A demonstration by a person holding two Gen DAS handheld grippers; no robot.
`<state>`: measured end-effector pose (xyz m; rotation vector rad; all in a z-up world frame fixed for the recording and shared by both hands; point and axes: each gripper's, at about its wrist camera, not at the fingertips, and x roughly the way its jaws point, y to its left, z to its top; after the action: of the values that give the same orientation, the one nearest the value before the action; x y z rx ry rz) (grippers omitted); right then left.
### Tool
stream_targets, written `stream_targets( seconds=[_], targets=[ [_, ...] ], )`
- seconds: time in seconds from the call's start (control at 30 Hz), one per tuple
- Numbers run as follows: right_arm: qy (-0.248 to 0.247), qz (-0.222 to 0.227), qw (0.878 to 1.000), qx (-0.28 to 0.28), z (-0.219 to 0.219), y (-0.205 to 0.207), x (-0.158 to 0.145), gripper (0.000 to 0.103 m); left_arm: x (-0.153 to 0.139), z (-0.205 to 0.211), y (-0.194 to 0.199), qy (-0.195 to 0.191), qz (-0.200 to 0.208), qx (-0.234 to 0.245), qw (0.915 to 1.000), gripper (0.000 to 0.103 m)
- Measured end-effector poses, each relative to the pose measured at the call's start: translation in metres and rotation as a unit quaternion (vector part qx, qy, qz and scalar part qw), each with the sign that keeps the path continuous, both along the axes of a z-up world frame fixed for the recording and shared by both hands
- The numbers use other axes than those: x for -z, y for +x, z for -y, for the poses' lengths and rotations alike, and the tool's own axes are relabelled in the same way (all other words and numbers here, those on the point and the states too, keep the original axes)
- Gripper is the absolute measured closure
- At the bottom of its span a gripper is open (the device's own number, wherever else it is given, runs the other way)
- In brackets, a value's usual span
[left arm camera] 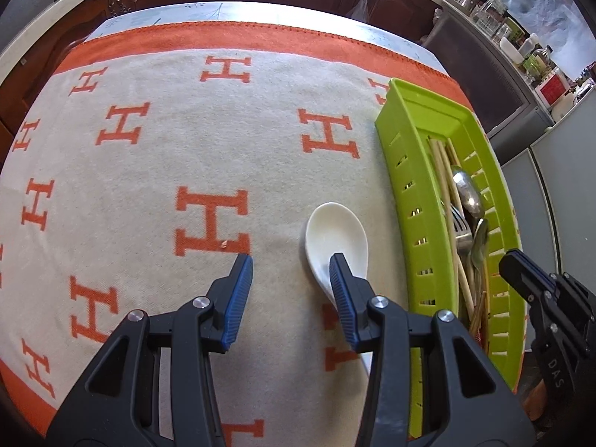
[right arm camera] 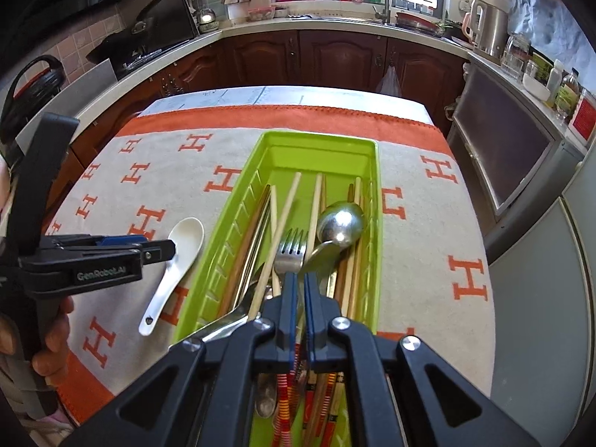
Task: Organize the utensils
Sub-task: 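Close the left tool on the white ceramic spoon and lift it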
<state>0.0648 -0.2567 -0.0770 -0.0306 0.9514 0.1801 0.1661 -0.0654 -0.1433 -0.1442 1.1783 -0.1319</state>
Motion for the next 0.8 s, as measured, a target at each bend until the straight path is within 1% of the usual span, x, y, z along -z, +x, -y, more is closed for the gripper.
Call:
stream_targets(
  seconds=[0.13,0.23,0.3,0.5,0.57,0.63,0.67,0.73,0.8],
  targets=[
    [0.019,0.009,1.0,0.003,0.0,-0.004,-0.004,0.099,0.0,0.007,0.002,0.015,0.014,0.006,0.9998,0.063],
    [0.032,0.014,0.999,0.004,0.0,-0.006,-0.005,0.099,0.001,0.011,0.003,0.021,0.023,0.011,0.9994,0.06],
    [0.038,0.015,0.999,0.005,0.0,-0.006,-0.005,0.099,0.001,0.014,0.002,0.026,0.029,0.011,0.9992,0.059],
    [0.042,0.014,0.999,0.005,-0.002,-0.007,-0.004,0.099,0.003,0.025,-0.003,0.04,0.05,0.021,0.9977,0.06],
    [0.044,0.013,0.999,0.007,-0.002,-0.006,-0.002,0.099,0.003,0.027,-0.005,0.04,0.057,0.023,0.9973,0.065],
    [0.045,0.011,0.999,0.007,-0.003,-0.007,0.0,0.099,0.002,0.028,-0.008,0.029,0.062,0.029,0.9972,0.085],
    [0.045,0.01,0.999,0.008,-0.003,-0.007,0.0,0.099,0.002,0.028,-0.009,0.024,0.062,0.029,0.9974,0.087],
    [0.047,0.009,0.999,0.007,-0.004,-0.008,0.002,0.099,0.002,0.026,-0.009,0.016,0.065,0.024,0.9975,0.094],
    [0.05,0.008,0.999,0.006,-0.006,-0.009,0.002,0.099,0.002,0.023,-0.01,0.006,0.068,0.021,0.9974,0.098]
  ],
)
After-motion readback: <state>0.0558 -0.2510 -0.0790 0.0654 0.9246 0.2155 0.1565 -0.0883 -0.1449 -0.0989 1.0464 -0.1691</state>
